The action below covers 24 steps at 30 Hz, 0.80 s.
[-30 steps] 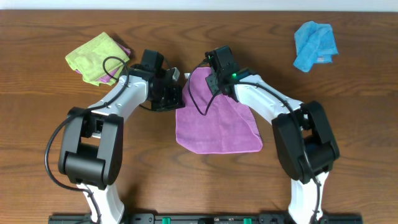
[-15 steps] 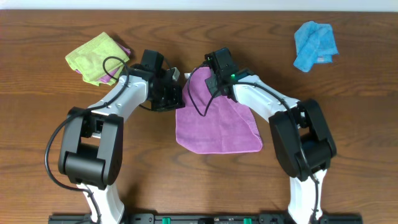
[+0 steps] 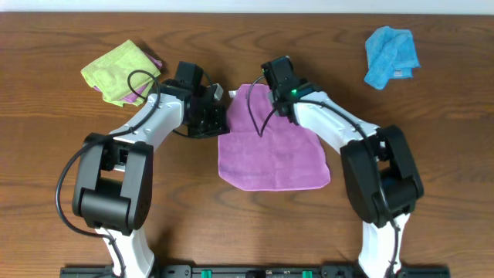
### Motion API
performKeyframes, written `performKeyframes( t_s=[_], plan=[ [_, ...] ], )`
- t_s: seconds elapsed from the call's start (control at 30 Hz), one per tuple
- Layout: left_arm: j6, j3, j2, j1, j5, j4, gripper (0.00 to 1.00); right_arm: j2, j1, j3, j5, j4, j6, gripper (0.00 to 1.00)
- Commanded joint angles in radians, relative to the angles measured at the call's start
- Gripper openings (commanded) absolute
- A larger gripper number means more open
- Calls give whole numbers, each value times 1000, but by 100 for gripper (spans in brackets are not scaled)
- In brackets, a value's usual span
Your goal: Fold the cloth
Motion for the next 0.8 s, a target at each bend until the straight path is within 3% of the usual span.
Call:
performKeyframes(
  t_s=[0.0, 0.2, 0.27, 0.3, 0.37, 0.6, 0.73, 0.77],
  plan=[
    [-5, -5, 7, -4, 7, 0, 6, -31, -48, 17, 96, -16, 28, 1],
    [-5, -5, 7, -4, 7, 0, 6, -31, -138, 17, 125, -56, 37, 1],
    [-5, -5, 7, -4, 7, 0, 6, -31, -167, 17, 125, -71, 46, 27],
    [-5, -5, 7, -4, 7, 0, 6, -31, -179, 17, 125, -81, 53, 49],
    [-5, -5, 7, -4, 8, 0, 6, -31, -196, 17, 124, -97, 63, 70],
    [-9, -5, 7, 0, 8, 0, 6, -51, -183, 17, 48, -151, 63, 79],
    [-11, 1, -6, 43, 35, -9, 6, -123, -175, 17, -108, -200, 138, 91],
    [-11, 3, -15, 64, 57, -14, 6, -150, -175, 17, -161, -218, 156, 99]
  ],
)
